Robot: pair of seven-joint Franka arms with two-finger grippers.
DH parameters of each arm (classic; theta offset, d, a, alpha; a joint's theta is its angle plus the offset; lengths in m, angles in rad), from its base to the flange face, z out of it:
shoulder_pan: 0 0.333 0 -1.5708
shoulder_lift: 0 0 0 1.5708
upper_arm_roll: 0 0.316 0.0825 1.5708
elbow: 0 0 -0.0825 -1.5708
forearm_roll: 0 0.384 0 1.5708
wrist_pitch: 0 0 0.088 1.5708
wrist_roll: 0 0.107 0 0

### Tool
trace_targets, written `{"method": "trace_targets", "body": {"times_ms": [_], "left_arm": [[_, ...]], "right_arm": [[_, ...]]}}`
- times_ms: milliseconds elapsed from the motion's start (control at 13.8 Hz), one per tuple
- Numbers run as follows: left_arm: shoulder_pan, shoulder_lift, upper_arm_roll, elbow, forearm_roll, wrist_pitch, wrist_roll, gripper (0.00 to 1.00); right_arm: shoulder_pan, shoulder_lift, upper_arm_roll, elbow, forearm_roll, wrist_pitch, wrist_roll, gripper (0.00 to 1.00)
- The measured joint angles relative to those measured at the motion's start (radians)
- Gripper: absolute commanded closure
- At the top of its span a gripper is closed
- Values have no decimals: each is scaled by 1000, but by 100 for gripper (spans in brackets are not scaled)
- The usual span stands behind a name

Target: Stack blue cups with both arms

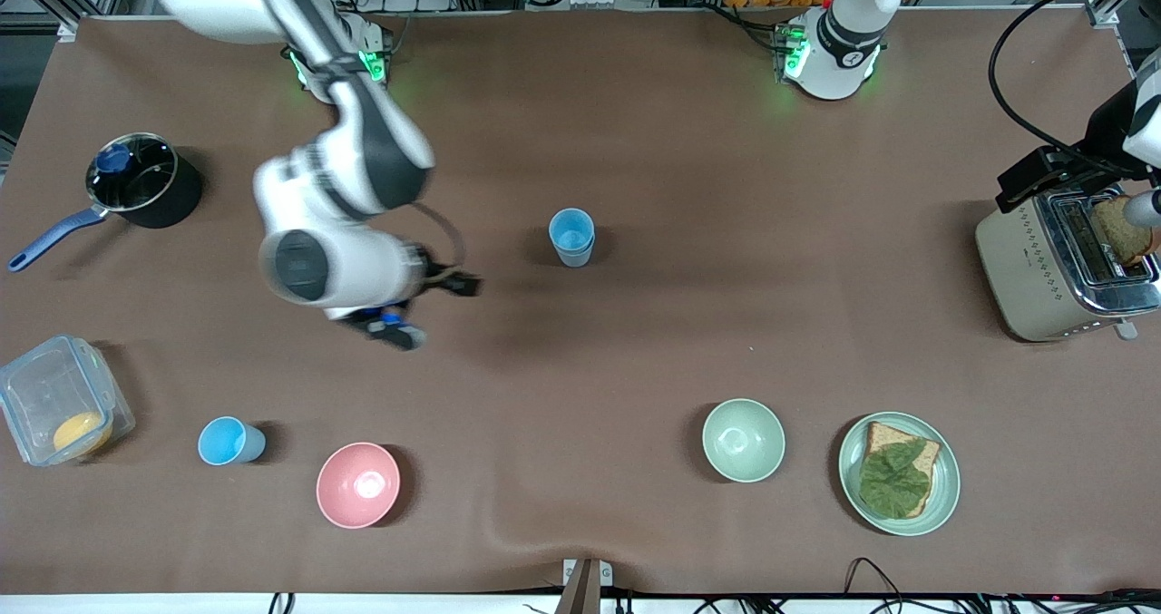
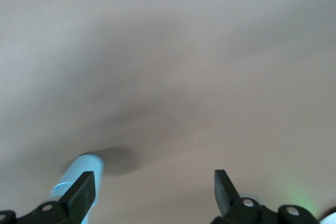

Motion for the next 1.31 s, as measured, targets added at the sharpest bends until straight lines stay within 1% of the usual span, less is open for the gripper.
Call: {"method": "trace_targets", "body": {"times_ms": [145,436,582,800,945,1309], "left_arm": [[0,-1,0,6,0,-20,0,0],[0,-18,-15,10,-1,-51,31,0],[0,-18,-18,10,-8,-53,71,0],[1,-18,-18,10,-11,-53,93,0],[1,-18,-18,10,-11,-54,99,0],[0,-18,-20,10,-11,-54,100,0]], "right_arm": [[-61,-60,-1,-11,-76,-18,-121,0],[-231,-228,-1,-65,-109,-63,-396,0],[-315,-325,0,-74,-138,-119,-531,0],[-362,-436,1,-92,-202,-166,-645,0],[-369,-464,1,-96,-223,-175,-687,0],[-382,-467,-10,-88,-223,-187,-696,0]]}}
